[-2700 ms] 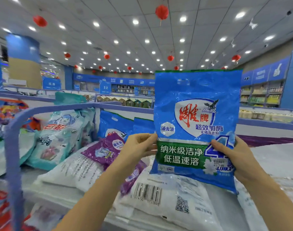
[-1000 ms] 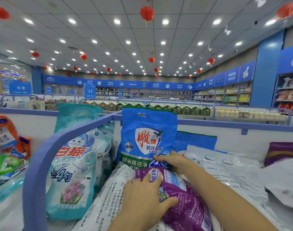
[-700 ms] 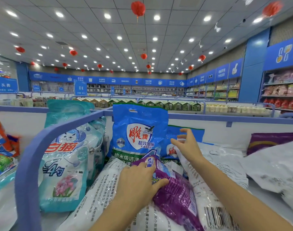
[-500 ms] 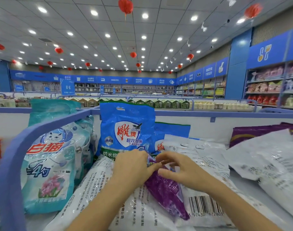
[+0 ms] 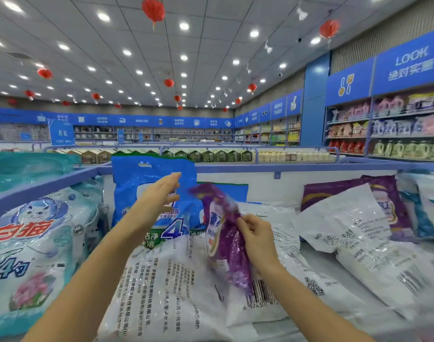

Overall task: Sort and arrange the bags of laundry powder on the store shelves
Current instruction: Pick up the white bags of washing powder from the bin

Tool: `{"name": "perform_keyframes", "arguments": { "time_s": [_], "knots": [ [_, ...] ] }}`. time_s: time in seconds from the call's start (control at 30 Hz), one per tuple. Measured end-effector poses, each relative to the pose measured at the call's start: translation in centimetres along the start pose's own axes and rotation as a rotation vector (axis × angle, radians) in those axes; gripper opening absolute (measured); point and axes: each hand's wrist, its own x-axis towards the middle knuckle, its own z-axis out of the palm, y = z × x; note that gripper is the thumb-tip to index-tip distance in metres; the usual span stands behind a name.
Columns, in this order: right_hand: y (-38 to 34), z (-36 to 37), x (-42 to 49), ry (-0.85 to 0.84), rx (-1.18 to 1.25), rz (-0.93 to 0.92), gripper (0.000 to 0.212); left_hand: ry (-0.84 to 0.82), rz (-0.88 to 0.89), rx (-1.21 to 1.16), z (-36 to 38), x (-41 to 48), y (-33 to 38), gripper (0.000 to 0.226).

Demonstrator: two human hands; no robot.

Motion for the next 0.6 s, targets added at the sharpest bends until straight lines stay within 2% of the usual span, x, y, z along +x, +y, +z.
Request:
{"name": "perform_keyframes", "arguments": {
  "time_s": [0.1,0.13,0.2,0.27,0.33,0.4,0.5,0.6],
  "knots": [
    [-0.2,-2.0,1.4,0.05,0.232,0.111,0.027,0.078,0.003,-0.035,-0.1,-0.9,-2.0,0.049],
    [-0.5,-2.8,1.8,0.045,0.291,0.132,0.029,0.065,-0.025,-0.035,0.3,-1.2,-2.5,0.051],
    [-0.9,-4.1,2.5,0.02,0.362,0.165,0.031,-0.002,-0.076,-0.04,2.3,-2.2,-3.1,0.07],
    [-1.2,-5.3,3.0,-0.034,0.477,0.193,0.026,-0.083,-0.119,-0.071,4.6,-2.8,-2.8,0.083],
    [-1.2,-6.3,3.2,-0.102,0.57,0.231,0.023,-0.187,-0.136,-0.17,7.1,-3.0,-2.4,0.074],
    [-1.1,-7.6,2.8,-0.136,0.574,0.267,0.024,-0.216,-0.158,-0.311,9.5,-3.1,-1.8,0.063],
    [-1.0,-11.1,2.9,-0.031,0.553,0.242,0.025,-0.165,-0.155,-0.369,13.0,-3.2,-1.3,0.061],
    [-0.6,-16.7,3.5,0.009,0.65,0.166,0.048,-0.103,-0.107,-0.344,16.9,-3.5,-1.2,0.059]
  ]
}}
